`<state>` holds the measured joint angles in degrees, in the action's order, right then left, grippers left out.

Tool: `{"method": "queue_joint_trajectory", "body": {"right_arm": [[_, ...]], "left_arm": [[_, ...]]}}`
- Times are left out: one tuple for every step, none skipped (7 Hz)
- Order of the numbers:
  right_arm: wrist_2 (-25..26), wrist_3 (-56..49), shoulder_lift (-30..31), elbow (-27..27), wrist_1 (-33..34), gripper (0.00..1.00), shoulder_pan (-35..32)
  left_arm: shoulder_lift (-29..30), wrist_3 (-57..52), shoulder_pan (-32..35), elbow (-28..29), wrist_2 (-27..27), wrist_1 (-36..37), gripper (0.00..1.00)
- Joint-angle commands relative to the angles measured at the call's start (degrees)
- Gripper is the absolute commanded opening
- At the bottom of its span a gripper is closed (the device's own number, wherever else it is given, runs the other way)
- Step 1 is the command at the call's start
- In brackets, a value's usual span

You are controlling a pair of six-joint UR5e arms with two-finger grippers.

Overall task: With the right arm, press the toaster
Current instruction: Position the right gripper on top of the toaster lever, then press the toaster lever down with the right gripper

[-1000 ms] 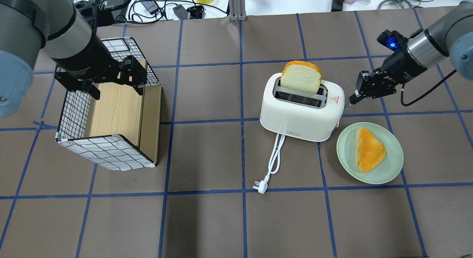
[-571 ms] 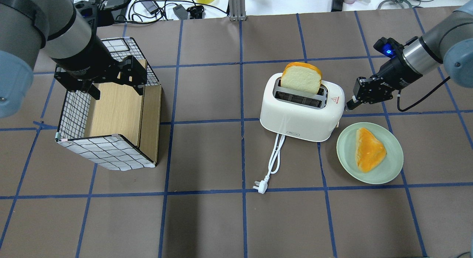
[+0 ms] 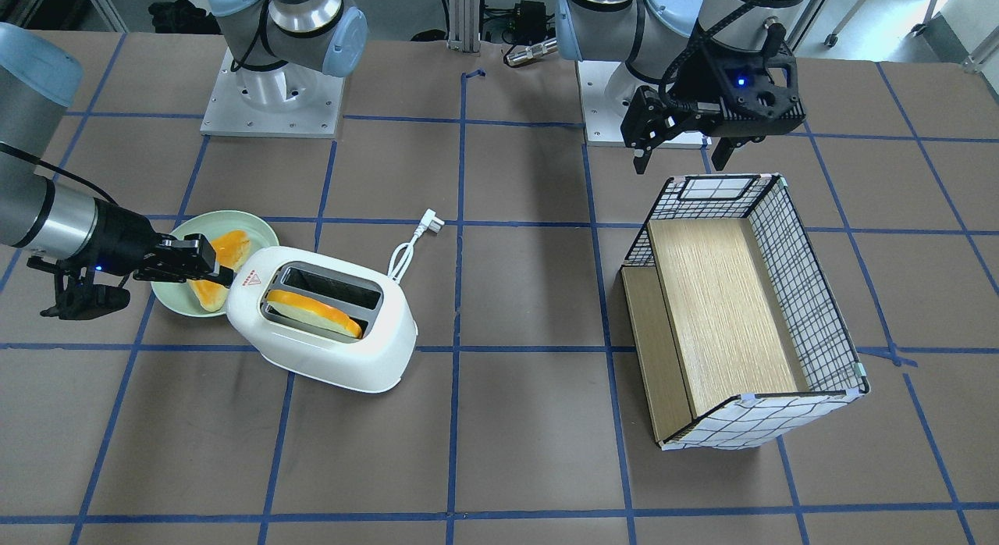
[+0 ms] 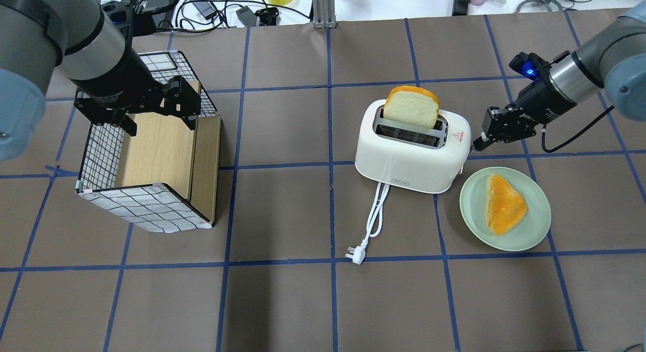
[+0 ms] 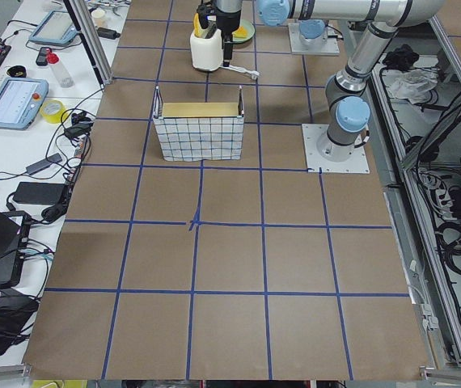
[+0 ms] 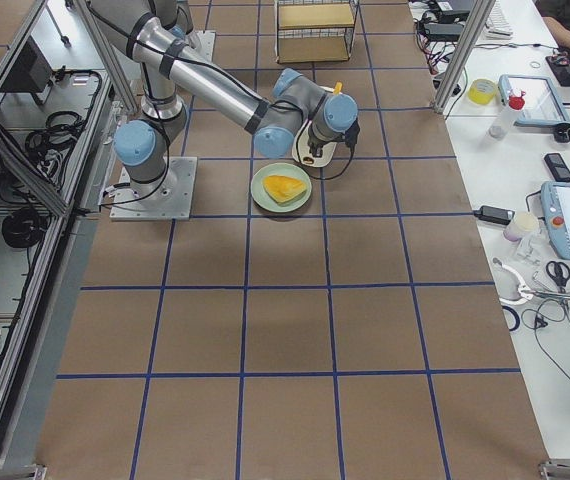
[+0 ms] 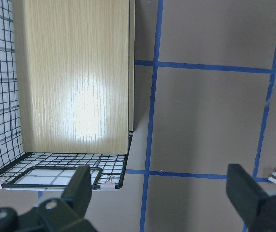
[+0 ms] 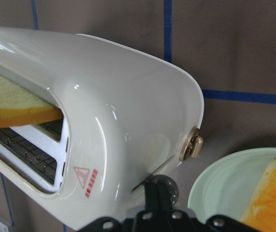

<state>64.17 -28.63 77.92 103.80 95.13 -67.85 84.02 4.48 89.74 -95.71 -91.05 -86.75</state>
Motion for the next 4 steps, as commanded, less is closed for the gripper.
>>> {"method": "queue_joint_trajectory", "body": {"right_arm": [[0.17, -0.82, -0.13, 1.49, 0.06, 0.0, 0.0], [0.17, -0.82, -0.31, 1.67, 0.06, 0.0, 0.0], [0.26, -0.82, -1.01, 1.67, 0.14, 0.0, 0.0], [0.26, -0.82, -1.19, 1.58, 0.15, 0.0, 0.0]], "left_arm": [[0.0, 0.0, 0.0, 0.0, 0.0, 0.0, 1.0], [0.0, 0.0, 0.0, 0.0, 0.0, 0.0, 1.0], [0.0, 0.0, 0.0, 0.0, 0.0, 0.0, 1.0], [0.0, 0.0, 0.0, 0.0, 0.0, 0.0, 1.0]]}}
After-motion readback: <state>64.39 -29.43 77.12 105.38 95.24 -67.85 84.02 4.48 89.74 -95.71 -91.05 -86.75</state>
